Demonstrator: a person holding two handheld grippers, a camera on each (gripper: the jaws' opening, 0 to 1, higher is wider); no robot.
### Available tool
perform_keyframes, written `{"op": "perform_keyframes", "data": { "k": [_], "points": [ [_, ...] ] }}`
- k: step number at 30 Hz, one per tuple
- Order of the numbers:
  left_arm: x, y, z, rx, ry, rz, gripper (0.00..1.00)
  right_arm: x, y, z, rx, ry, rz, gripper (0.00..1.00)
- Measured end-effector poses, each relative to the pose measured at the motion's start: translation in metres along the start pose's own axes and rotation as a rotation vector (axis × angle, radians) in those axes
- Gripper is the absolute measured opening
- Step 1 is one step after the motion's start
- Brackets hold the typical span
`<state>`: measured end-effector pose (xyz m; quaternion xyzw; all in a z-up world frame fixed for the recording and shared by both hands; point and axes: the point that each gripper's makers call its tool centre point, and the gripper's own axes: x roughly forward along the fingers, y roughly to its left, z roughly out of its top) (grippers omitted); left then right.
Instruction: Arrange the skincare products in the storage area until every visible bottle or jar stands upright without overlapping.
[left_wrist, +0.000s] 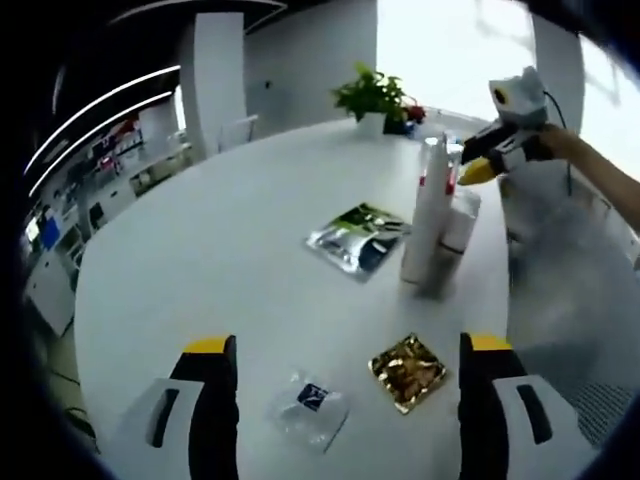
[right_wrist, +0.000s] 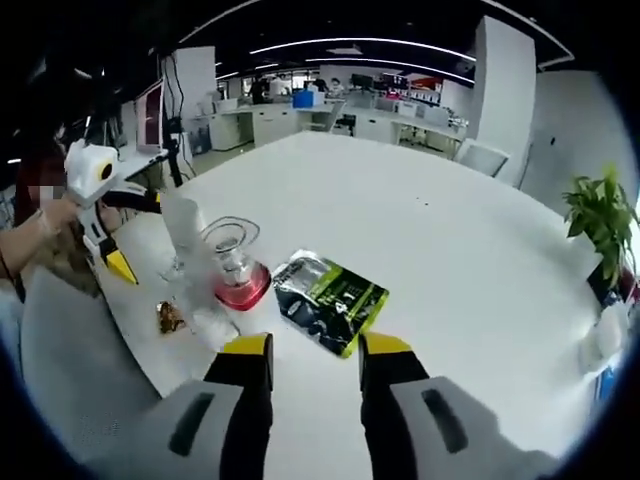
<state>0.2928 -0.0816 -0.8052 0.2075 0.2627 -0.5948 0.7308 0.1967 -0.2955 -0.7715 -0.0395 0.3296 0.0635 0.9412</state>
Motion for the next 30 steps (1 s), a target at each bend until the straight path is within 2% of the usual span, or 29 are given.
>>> {"op": "perform_keyframes", "data": {
  "k": [3, 6, 12, 16, 18, 23, 27, 30],
  "points": [
    [0.012, 0.006, 0.004, -0.008, 0.004, 0.003, 0.85, 0.014, -0.008, 0.001, 0.005, 0.006, 0.01, 0.31],
    [0.029, 0.006, 0.014, -0.026, -0.015, -0.03, 0.78, 0.029, -0.015, 0.002, 0.018, 0.009, 0.024, 0.3],
    [0.058, 0.008, 0.024, -0.04, -0.013, -0.069, 0.66, 0.05, -0.032, -0.001, 0.061, 0.015, 0.031, 0.28],
    [0.074, 0.006, 0.027, -0.048, -0.008, -0.088, 0.56, 0.062, -0.048, -0.012, 0.087, 0.055, -0.001, 0.28],
    [0.078, 0.005, 0.027, -0.051, 0.0, -0.092, 0.53, 0.068, -0.053, -0.017, 0.113, 0.051, -0.003, 0.29],
    [0.09, 0.001, 0.03, -0.076, 0.002, -0.128, 0.38, 0.077, -0.054, -0.024, 0.148, 0.052, 0.0, 0.29],
    [0.102, -0.001, 0.033, -0.1, 0.007, -0.141, 0.36, 0.089, -0.049, -0.031, 0.201, 0.05, 0.023, 0.31],
    [0.112, -0.001, 0.035, -0.152, 0.01, -0.139, 0.35, 0.093, -0.049, -0.036, 0.198, 0.068, 0.017, 0.33]
  ]
}}
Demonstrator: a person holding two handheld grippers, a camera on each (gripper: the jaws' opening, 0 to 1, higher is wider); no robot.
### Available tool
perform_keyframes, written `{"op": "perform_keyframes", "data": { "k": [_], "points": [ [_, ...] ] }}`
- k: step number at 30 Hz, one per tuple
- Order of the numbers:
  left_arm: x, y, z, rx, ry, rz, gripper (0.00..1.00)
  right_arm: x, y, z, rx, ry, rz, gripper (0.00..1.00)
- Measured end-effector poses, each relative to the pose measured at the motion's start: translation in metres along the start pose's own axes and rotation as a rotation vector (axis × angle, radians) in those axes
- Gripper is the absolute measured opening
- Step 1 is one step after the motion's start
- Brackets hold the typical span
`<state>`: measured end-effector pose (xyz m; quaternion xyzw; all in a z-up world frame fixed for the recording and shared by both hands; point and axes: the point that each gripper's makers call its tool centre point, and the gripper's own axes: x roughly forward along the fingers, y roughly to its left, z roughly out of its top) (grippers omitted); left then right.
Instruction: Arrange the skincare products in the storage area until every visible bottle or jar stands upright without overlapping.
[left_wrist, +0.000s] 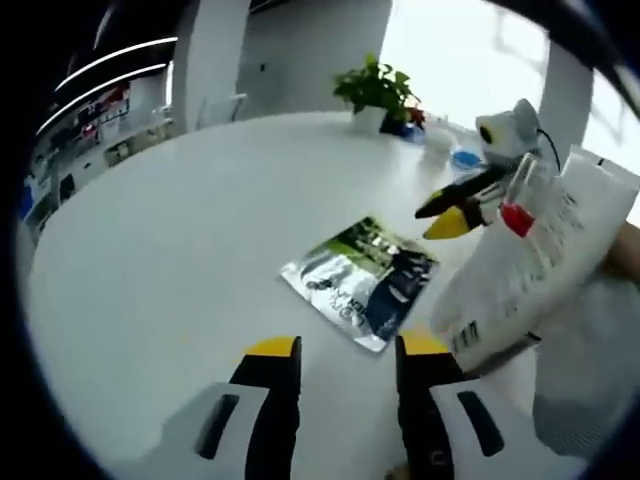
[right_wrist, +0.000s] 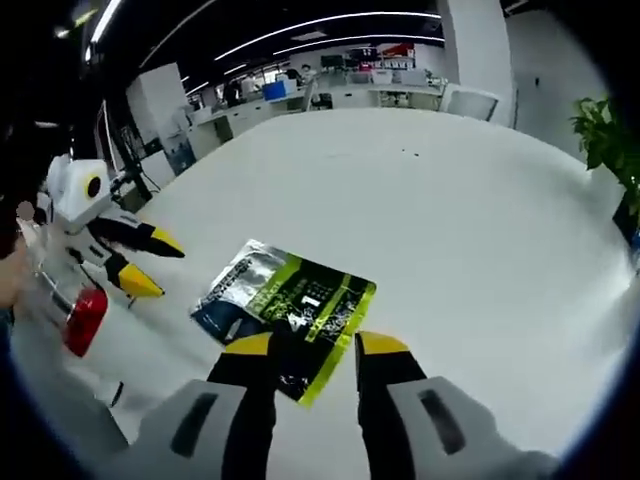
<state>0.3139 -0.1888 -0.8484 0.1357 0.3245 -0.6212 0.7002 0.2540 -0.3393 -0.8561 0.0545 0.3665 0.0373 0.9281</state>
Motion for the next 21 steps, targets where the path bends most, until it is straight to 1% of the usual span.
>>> {"op": "perform_keyframes", "data": {
  "k": [2, 5, 6, 7, 10, 12, 15, 18, 21],
  "points": [
    [0.005, -0.001, 0.001, -0.041, -0.002, -0.008, 0.33, 0.001, -0.001, -0.002, 0.025, 0.005, 0.003, 0.32],
    [0.01, -0.003, 0.001, -0.082, -0.007, -0.016, 0.25, 0.003, -0.002, -0.008, 0.048, 0.021, 0.006, 0.33],
    [0.012, -0.003, 0.0, -0.106, 0.001, -0.018, 0.24, 0.003, -0.004, -0.009, 0.052, 0.023, 0.001, 0.34],
    [0.014, -0.004, -0.002, -0.114, 0.005, -0.021, 0.24, 0.003, -0.005, -0.01, 0.061, 0.026, -0.001, 0.34],
    [0.02, -0.003, -0.006, -0.138, 0.022, -0.013, 0.26, 0.005, -0.004, -0.012, 0.099, 0.019, 0.015, 0.35],
    [0.023, -0.002, -0.007, -0.148, 0.022, -0.008, 0.27, 0.007, -0.001, -0.014, 0.122, 0.025, 0.034, 0.36],
    [0.025, -0.004, -0.006, -0.172, 0.015, -0.017, 0.27, 0.008, -0.001, -0.017, 0.108, 0.041, 0.022, 0.36],
    [0.028, -0.004, -0.004, -0.184, 0.01, -0.016, 0.26, 0.009, 0.002, -0.016, 0.111, 0.04, 0.031, 0.36],
    [0.029, -0.002, -0.005, -0.193, 0.013, -0.017, 0.26, 0.011, 0.004, -0.019, 0.099, 0.053, 0.031, 0.38]
  ]
}}
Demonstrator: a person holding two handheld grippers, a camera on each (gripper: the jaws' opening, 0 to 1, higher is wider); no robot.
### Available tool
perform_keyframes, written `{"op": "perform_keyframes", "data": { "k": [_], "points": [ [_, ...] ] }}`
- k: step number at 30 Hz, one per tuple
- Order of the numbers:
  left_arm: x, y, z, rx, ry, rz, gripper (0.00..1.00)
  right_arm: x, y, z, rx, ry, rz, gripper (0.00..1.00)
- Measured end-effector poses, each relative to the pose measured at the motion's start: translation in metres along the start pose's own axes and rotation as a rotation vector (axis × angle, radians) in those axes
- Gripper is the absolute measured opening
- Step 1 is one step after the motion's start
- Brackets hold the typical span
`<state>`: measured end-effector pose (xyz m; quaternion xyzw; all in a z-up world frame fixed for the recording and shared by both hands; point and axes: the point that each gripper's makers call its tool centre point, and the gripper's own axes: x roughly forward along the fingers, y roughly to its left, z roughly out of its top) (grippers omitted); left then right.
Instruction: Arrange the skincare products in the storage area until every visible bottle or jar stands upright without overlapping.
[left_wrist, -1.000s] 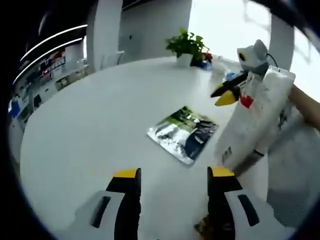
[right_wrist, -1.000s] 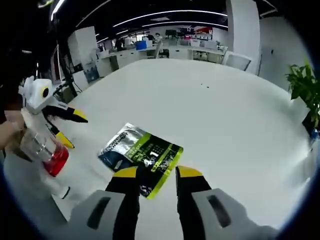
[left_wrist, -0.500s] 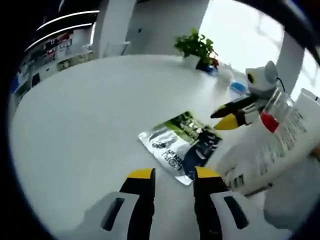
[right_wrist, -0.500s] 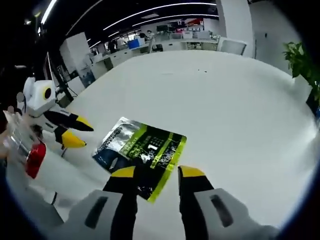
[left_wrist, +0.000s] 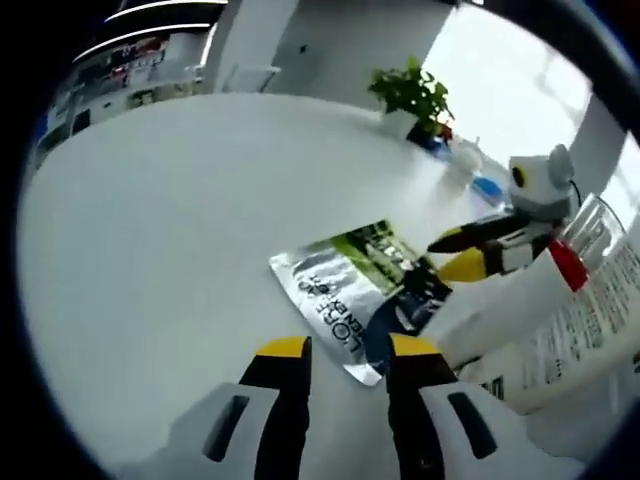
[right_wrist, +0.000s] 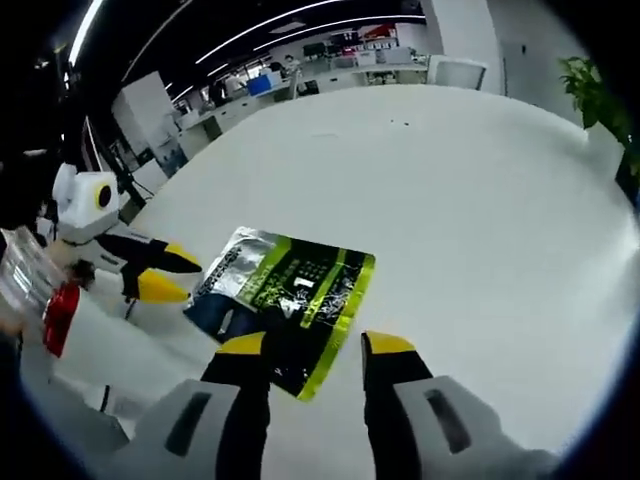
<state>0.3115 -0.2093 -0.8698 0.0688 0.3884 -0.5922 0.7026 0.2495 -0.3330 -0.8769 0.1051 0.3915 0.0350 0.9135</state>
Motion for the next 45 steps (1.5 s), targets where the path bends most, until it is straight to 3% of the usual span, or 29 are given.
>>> {"op": "perform_keyframes", "data": {
  "k": [16, 24, 33, 36, 42, 45],
  "points": [
    [0.007, 0.001, 0.003, -0.044, -0.018, -0.004, 0.28, 0.0, 0.008, 0.004, 0.003, -0.012, 0.031, 0.37],
    [0.004, -0.005, 0.006, -0.114, -0.056, -0.019, 0.3, -0.002, 0.01, 0.004, 0.018, -0.015, 0.035, 0.38],
    [0.003, -0.002, 0.011, -0.208, -0.111, -0.048, 0.22, -0.005, 0.012, 0.003, 0.016, -0.015, 0.029, 0.36],
    [0.008, -0.001, 0.004, -0.22, -0.089, -0.04, 0.24, -0.005, 0.013, 0.003, 0.013, -0.015, 0.025, 0.36],
    [0.009, -0.001, 0.008, -0.246, -0.092, -0.054, 0.27, -0.007, 0.017, 0.002, 0.0, -0.008, 0.019, 0.36],
    [0.007, -0.001, 0.012, -0.316, -0.114, -0.074, 0.22, -0.007, 0.017, 0.001, -0.002, -0.004, 0.017, 0.36]
  ]
}}
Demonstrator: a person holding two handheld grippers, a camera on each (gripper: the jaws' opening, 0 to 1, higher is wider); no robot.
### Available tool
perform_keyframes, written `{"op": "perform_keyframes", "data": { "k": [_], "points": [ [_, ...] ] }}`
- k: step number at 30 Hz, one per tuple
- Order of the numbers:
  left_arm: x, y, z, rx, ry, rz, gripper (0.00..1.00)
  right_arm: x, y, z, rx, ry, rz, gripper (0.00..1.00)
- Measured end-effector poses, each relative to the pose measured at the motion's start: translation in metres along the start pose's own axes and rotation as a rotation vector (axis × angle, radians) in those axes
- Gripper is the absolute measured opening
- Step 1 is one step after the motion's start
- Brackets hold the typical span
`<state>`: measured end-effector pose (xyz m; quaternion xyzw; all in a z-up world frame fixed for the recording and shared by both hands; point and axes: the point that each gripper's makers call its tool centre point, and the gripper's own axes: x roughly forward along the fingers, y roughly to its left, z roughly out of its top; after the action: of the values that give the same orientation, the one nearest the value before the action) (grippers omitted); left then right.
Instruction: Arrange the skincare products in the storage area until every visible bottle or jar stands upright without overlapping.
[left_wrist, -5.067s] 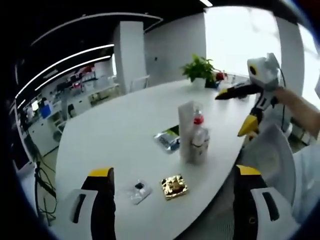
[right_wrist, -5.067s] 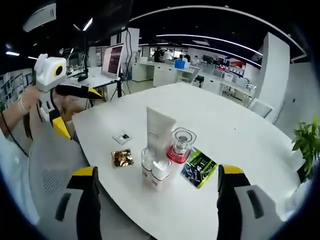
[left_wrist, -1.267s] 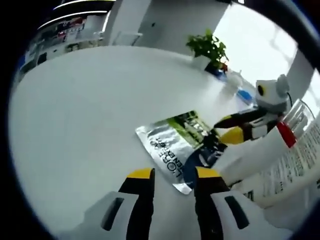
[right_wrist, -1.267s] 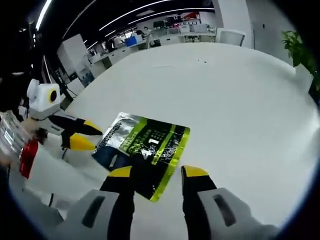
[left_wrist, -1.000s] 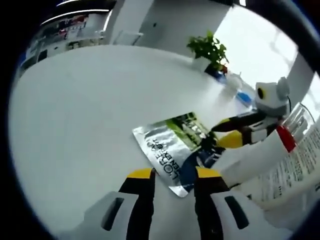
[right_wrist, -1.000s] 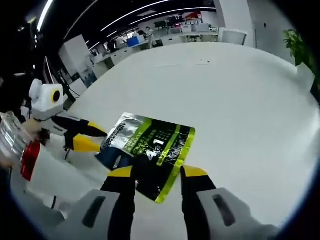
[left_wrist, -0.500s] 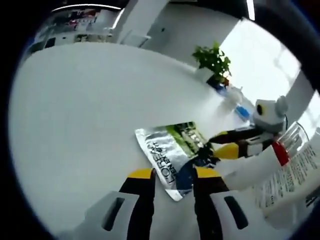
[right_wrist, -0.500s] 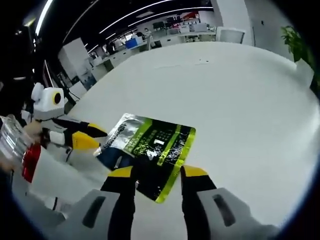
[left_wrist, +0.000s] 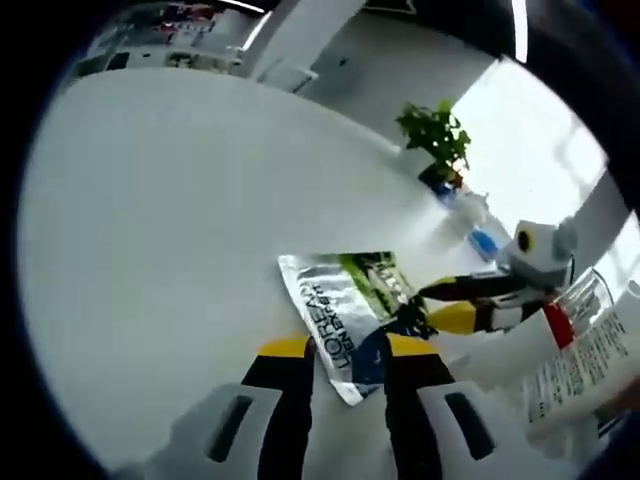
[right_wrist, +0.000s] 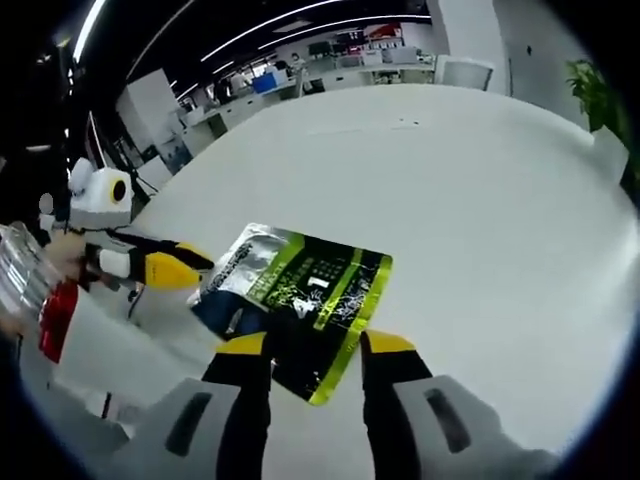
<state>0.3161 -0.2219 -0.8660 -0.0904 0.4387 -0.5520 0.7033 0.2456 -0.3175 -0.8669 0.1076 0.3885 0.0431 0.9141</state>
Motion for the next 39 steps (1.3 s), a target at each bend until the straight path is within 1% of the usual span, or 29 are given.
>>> {"op": "perform_keyframes", "data": {
  "k": [2, 3, 5, 6, 7, 8, 9, 10, 11, 12, 13, 14, 16, 18, 20, 21, 23, 24, 25, 26, 27, 29, 31, 33, 34, 35, 36, 37, 39],
  "points": [
    [0.001, 0.001, -0.002, -0.007, 0.009, -0.001, 0.22, -0.001, 0.001, 0.0, 0.004, -0.001, 0.001, 0.37],
    [0.001, 0.001, -0.001, -0.009, 0.0, 0.0, 0.2, 0.001, -0.001, 0.0, 0.006, -0.001, 0.001, 0.37],
    [0.001, -0.001, -0.001, -0.089, -0.01, -0.008, 0.2, 0.002, -0.002, 0.0, 0.004, 0.0, 0.002, 0.37],
    [0.001, 0.001, 0.0, -0.121, -0.021, -0.004, 0.2, 0.002, -0.002, 0.0, 0.004, 0.0, 0.001, 0.37],
    [0.001, 0.002, 0.0, -0.128, -0.024, -0.006, 0.18, 0.002, -0.002, 0.0, 0.002, 0.001, 0.001, 0.37],
    [0.003, 0.008, 0.001, -0.144, -0.024, -0.001, 0.18, 0.002, -0.002, 0.0, 0.002, 0.001, 0.0, 0.37],
    [0.004, 0.011, -0.001, -0.152, -0.01, 0.001, 0.19, 0.002, -0.001, 0.0, 0.0, 0.001, 0.001, 0.36],
    [0.005, 0.012, -0.002, -0.126, -0.007, 0.021, 0.2, 0.003, 0.0, 0.001, -0.002, -0.001, 0.005, 0.36],
    [0.002, 0.015, 0.003, -0.053, -0.03, 0.053, 0.21, 0.003, 0.001, 0.001, 0.001, -0.004, 0.009, 0.36],
    [0.002, 0.01, 0.003, -0.005, -0.018, 0.062, 0.22, 0.003, 0.001, 0.001, 0.0, -0.003, 0.01, 0.36],
    [0.002, 0.006, 0.001, 0.008, -0.001, 0.06, 0.23, 0.004, 0.001, 0.001, -0.007, 0.0, 0.007, 0.36],
    [0.002, 0.003, 0.002, 0.001, -0.001, 0.059, 0.24, 0.004, 0.001, 0.001, -0.007, 0.0, 0.005, 0.36],
    [0.001, 0.003, 0.003, -0.006, 0.001, 0.055, 0.24, 0.004, 0.001, 0.001, -0.007, 0.001, 0.005, 0.36],
    [-0.001, 0.003, 0.006, -0.047, -0.023, 0.041, 0.21, 0.004, 0.001, 0.001, -0.011, 0.002, 0.005, 0.36],
    [-0.003, 0.002, 0.008, -0.06, -0.037, 0.022, 0.18, 0.005, 0.001, 0.0, -0.013, 0.002, 0.002, 0.35],
    [-0.005, -0.003, 0.01, -0.064, -0.05, -0.007, 0.14, 0.005, 0.001, 0.0, -0.011, 0.001, 0.002, 0.35],
    [-0.006, -0.017, 0.016, -0.099, -0.086, -0.086, 0.02, 0.005, 0.001, 0.0, -0.007, 0.0, 0.004, 0.35],
    [-0.006, -0.02, 0.018, -0.11, -0.096, -0.099, 0.03, 0.005, 0.001, 0.0, -0.007, 0.0, 0.004, 0.35],
    [-0.005, -0.02, 0.016, -0.097, -0.082, -0.09, 0.05, 0.005, 0.001, 0.0, -0.01, 0.001, 0.003, 0.35],
    [-0.002, -0.02, 0.012, -0.056, -0.053, -0.081, 0.06, 0.005, 0.001, 0.0, -0.014, 0.003, 0.002, 0.35],
    [0.0, -0.019, 0.01, -0.024, -0.042, -0.065, 0.06, 0.005, 0.001, 0.0, -0.016, 0.004, 0.001, 0.35],
    [0.005, -0.021, 0.007, -0.024, -0.028, -0.059, 0.07, 0.005, 0.002, 0.0, -0.017, 0.005, 0.002, 0.36],
    [0.007, -0.013, 0.012, -0.039, -0.036, -0.06, 0.06, 0.005, 0.001, 0.0, -0.016, 0.005, 0.002, 0.35],
    [0.009, -0.016, 0.016, -0.052, -0.05, -0.065, 0.05, 0.006, 0.002, 0.0, -0.017, 0.005, 0.001, 0.36],
    [0.01, -0.011, 0.021, -0.06, -0.054, -0.068, 0.04, 0.006, 0.002, 0.0, -0.018, 0.006, 0.0, 0.36],
    [0.011, -0.01, 0.026, -0.067, -0.058, -0.079, 0.01, 0.006, 0.002, 0.0, -0.018, 0.006, 0.0, 0.36],
    [0.011, -0.013, 0.027, -0.079, -0.059, -0.085, 0.0, 0.006, 0.002, 0.0, -0.019, 0.005, 0.001, 0.36],
    [0.011, -0.014, 0.029, -0.077, -0.061, -0.085, 0.0, 0.006, 0.002, 0.0, -0.014, 0.004, 0.002, 0.36],
    [0.009, -0.019, 0.033, -0.042, -0.071, -0.103, 0.0, 0.005, 0.002, 0.001, -0.008, 0.001, 0.007, 0.36]
  ]
}}
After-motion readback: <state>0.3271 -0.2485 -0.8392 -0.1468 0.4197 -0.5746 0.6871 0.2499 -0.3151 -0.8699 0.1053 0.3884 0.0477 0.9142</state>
